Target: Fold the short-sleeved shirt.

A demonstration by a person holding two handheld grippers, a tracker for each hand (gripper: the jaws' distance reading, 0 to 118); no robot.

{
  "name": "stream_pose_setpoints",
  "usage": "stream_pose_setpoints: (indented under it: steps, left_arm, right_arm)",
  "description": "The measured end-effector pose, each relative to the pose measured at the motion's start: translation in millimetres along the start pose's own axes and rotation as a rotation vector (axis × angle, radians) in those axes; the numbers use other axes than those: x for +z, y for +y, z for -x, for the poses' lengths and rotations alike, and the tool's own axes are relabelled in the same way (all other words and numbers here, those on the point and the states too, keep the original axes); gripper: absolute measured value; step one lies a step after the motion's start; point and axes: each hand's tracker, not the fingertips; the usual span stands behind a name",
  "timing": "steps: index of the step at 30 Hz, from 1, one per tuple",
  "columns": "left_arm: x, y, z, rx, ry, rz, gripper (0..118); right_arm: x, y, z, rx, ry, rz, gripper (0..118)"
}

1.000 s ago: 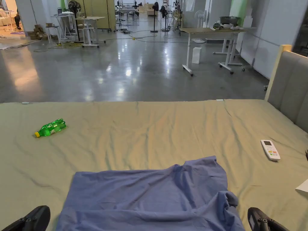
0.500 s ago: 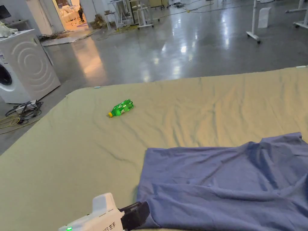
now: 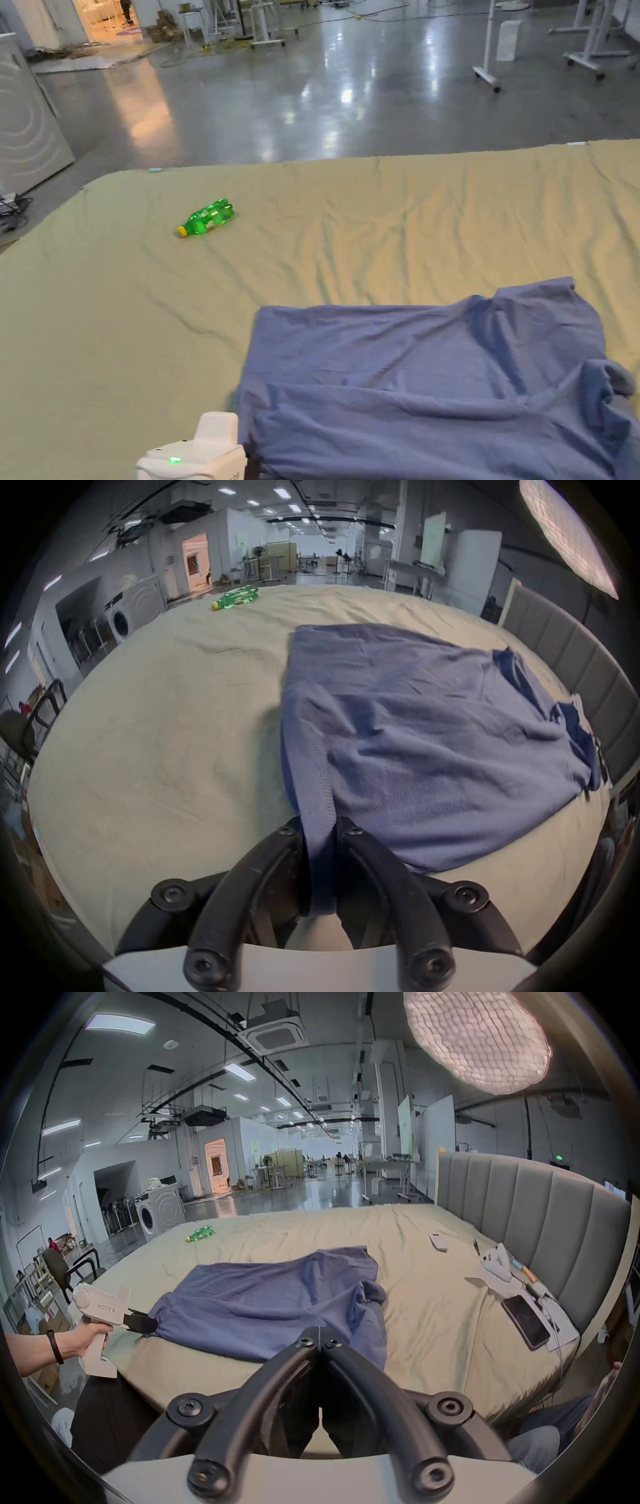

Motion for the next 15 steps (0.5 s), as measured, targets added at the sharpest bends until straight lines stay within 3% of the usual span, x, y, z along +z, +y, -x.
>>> stream_pose_setpoints:
  steps: [3,4,6,7,9,11,14,15]
  left_arm:
    - [-10,7,-12,-0.199,0.068,0.037,12]
    - [-12,7,-20,-0.280,0.085,0.052,10]
    - [-13,10,-38,-0.321,0.101,0.070,9]
    - [-13,11,-34,-0.250,0.083,0.062,9]
    - [-13,11,-21,-0.102,0.029,0.044,9]
    - [-11,12,-13,-0.059,-0.005,0.029,9]
    - [-29,9,4,-0.095,0.001,0.031,9]
    - [-31,10,5,-0.106,0.003,0.034,9]
  right_arm:
    - [-26,-6,-21,-0.100,-0.046,0.042,2]
    - [-42,-10,-30,-0.131,-0.064,0.091,23]
    - [-79,-20,-43,-0.178,-0.108,0.200,75]
    - [-97,-22,-46,-0.198,-0.119,0.227,84]
    - [-126,-30,-55,-0.252,-0.124,0.260,70]
    - [-157,-47,-65,-0.294,-0.126,0.314,67]
    - [-188,-57,-61,-0.240,-0.103,0.358,64]
    - [-198,-64,-58,-0.204,-0.106,0.378,53]
